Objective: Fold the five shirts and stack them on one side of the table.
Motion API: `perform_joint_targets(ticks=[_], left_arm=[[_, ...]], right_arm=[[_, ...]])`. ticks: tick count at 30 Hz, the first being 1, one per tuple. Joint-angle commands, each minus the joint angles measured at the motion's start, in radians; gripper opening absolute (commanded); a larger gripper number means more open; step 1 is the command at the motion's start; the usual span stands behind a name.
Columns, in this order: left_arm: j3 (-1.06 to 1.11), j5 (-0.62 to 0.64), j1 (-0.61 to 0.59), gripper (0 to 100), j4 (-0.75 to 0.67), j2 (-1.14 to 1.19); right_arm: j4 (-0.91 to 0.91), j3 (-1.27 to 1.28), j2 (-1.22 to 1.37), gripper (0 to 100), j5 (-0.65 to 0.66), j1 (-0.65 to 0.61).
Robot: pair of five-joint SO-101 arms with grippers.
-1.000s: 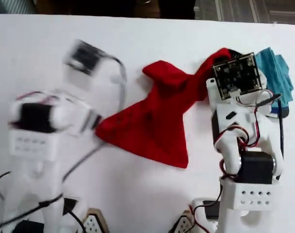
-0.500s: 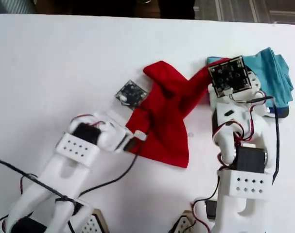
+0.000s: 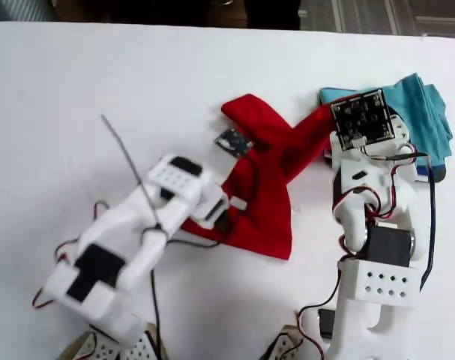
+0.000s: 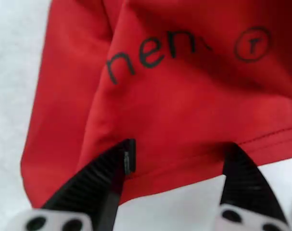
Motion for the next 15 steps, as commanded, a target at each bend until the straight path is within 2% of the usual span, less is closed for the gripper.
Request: perform_joint_targets(ticks=[1, 6, 8, 11, 15], left_arm=[[-0.148, -0.006, 0.002, 26, 0.141, 0.084], [-0.202, -0.167, -0.043, 1, 0.245, 0.157], [-0.209, -0.178, -0.086, 4, 0.275, 0.158], [-0.231, -0.186, -0.184, 3, 0.292, 0.143], [-0.303, -0.351, -0.339, 3, 0.347, 0.104]], right_arm=[[-0.019, -0.006, -0.03, 1.8, 0.009, 0.012], [-0.019, 0.009, -0.028, 1.8, 0.003, 0.004], [-0.025, 0.066, -0.028, 1.8, 0.003, -0.019], [-0.028, 0.169, -0.033, 1.8, 0.002, -0.059], [-0.065, 0.25, -0.035, 1.8, -0.086, -0.107]])
